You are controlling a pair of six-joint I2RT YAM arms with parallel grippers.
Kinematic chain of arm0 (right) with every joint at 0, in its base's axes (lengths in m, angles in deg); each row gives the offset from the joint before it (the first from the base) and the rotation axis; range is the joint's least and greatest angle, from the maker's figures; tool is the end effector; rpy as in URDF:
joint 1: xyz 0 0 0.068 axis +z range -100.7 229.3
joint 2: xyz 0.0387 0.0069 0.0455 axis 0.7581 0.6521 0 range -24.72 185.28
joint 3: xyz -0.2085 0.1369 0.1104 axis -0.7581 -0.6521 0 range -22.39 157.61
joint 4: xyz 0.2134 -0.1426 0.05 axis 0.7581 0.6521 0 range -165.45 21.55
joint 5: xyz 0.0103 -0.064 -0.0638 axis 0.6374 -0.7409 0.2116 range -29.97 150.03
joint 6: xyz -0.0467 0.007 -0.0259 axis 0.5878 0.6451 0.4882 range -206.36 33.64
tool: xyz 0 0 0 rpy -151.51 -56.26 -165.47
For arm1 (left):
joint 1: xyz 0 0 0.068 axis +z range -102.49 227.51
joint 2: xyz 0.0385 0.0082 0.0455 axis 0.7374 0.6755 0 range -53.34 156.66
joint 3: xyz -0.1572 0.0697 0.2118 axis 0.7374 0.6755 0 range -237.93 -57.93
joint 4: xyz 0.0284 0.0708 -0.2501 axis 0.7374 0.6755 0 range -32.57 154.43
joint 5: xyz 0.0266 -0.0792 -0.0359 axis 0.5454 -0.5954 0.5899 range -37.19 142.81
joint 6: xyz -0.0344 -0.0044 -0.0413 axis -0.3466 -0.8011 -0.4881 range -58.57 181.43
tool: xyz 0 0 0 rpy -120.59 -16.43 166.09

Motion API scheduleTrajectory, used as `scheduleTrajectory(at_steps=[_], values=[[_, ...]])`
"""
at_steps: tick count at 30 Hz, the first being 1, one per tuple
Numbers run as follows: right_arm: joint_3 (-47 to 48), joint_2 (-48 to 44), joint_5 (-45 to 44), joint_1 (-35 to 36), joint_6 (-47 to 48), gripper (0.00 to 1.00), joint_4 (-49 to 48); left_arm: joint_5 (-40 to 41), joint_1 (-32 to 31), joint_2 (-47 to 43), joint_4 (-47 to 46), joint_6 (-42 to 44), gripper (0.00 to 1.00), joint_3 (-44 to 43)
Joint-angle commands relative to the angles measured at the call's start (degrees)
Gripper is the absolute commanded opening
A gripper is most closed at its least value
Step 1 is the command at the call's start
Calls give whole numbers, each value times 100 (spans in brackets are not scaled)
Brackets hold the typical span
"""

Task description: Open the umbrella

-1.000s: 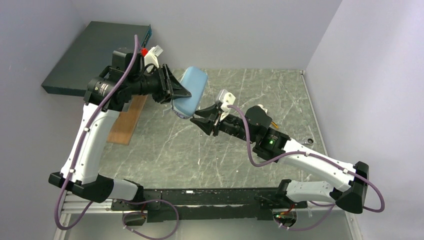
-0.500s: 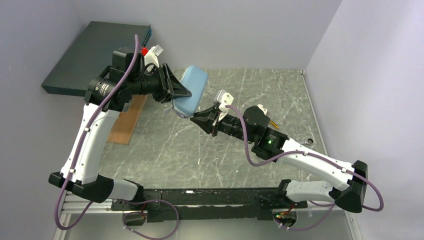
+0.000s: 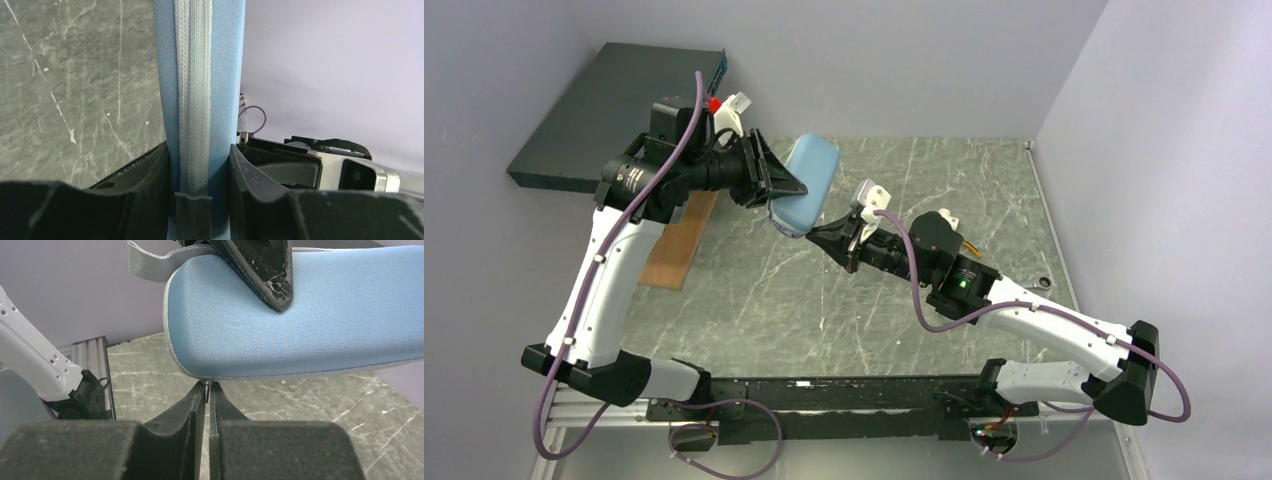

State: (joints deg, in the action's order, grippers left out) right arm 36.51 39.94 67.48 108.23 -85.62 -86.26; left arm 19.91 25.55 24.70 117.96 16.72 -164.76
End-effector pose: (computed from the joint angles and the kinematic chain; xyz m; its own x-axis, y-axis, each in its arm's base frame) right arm 0.1333 0.2300 0.3968 0.0572 0.0701 -0.9959 -0.9153 0.4021 -0.0243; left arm 0.2150 -0.1075 0.4876 -0.8691 -0.2864 -0.4032 0.1842 0.5691 -0.8013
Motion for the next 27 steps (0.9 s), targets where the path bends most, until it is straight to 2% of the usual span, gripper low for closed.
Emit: scheduleTrajectory(at_steps=[1,5,20,27], values=[[108,-74,-131,28,58,9,-258,-199,-19,-229,-518,-66,0,-121],[87,-85,-197,39,58,0,-292,-236,-27,-248,-551,-56,0,-65],[-177,-277,-443,73,-64,0,-269,-252,-56,-394,-554,54,0,352],[-438,-556,-701,92,-230,0,-70,-462,-258,-305,-627,240,0,496]])
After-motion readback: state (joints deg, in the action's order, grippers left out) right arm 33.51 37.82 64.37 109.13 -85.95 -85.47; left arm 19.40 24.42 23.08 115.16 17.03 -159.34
